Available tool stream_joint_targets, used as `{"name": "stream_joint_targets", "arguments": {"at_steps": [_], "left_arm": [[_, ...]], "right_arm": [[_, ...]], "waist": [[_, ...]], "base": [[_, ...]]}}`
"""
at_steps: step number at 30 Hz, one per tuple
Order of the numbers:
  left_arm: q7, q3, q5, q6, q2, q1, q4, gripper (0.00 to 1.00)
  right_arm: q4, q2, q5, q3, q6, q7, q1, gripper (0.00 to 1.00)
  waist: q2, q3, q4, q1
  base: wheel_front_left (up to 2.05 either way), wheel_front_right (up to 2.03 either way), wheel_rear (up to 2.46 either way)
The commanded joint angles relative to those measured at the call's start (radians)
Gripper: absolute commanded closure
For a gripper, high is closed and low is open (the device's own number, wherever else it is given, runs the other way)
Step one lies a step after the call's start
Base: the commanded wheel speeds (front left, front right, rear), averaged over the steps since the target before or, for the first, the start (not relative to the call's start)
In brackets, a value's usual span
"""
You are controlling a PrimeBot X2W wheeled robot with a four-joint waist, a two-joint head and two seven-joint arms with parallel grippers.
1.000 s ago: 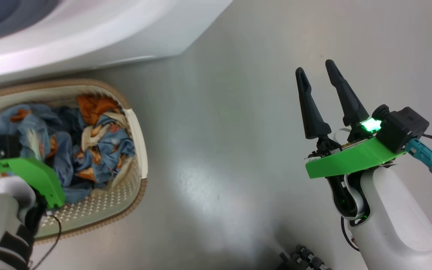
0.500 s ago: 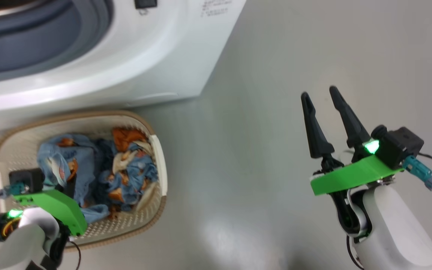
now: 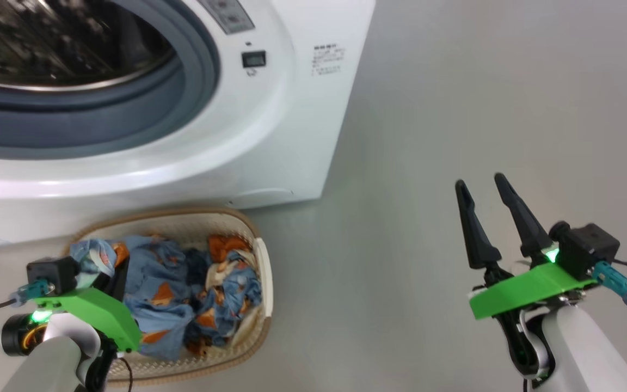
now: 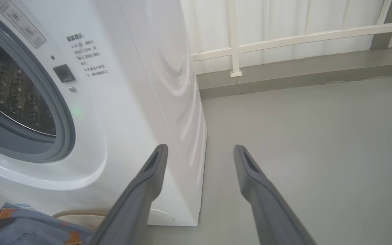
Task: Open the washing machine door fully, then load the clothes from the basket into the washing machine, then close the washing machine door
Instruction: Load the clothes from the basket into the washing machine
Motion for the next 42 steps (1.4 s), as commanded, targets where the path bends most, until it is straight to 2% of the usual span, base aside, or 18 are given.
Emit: {"name": "stream_joint_targets", "arguments": {"at_steps": [1, 12, 24, 33, 42], "left_arm": [[-0.013, 0.042, 0.016, 0.001, 0.045, 0.02, -0.026, 1.0], [-0.014, 0.231, 0.156, 0.027, 0.045, 0.158, -0.262, 1.0], [-0.014, 0.427, 0.296, 0.042, -0.005, 0.367, -0.584, 1.0], [-0.014, 0.504, 0.362, 0.06, -0.04, 0.514, -0.752, 1.0], [-0.014, 0.528, 0.379, 0.058, -0.064, 0.557, -0.789, 1.0]], "right_arm": [[-0.019, -0.009, 0.008, 0.012, 0.006, -0.008, 0.024, 0.0], [-0.013, -0.036, 0.014, -0.01, 0.006, -0.008, 0.112, 0.0], [-0.018, -0.055, 0.017, -0.042, 0.006, -0.008, 0.193, 0.0], [-0.02, -0.061, 0.018, -0.06, 0.006, -0.008, 0.231, 0.0], [-0.024, -0.058, 0.018, -0.062, 0.006, -0.008, 0.243, 0.0]], "waist": [[0.0, -0.059, 0.033, 0.0002], [0.0, -0.171, 0.06, 0.0002], [0.0, -0.245, 0.085, 0.0002], [0.0, -0.275, 0.097, 0.0002], [0.0, -0.275, 0.1, 0.0002]], "base": [[0.0, 0.0, 0.0], [0.0, 0.0, 0.0], [0.0, 0.0, 0.0], [0.0, 0.0, 0.0], [0.0, 0.0, 0.0]]}}
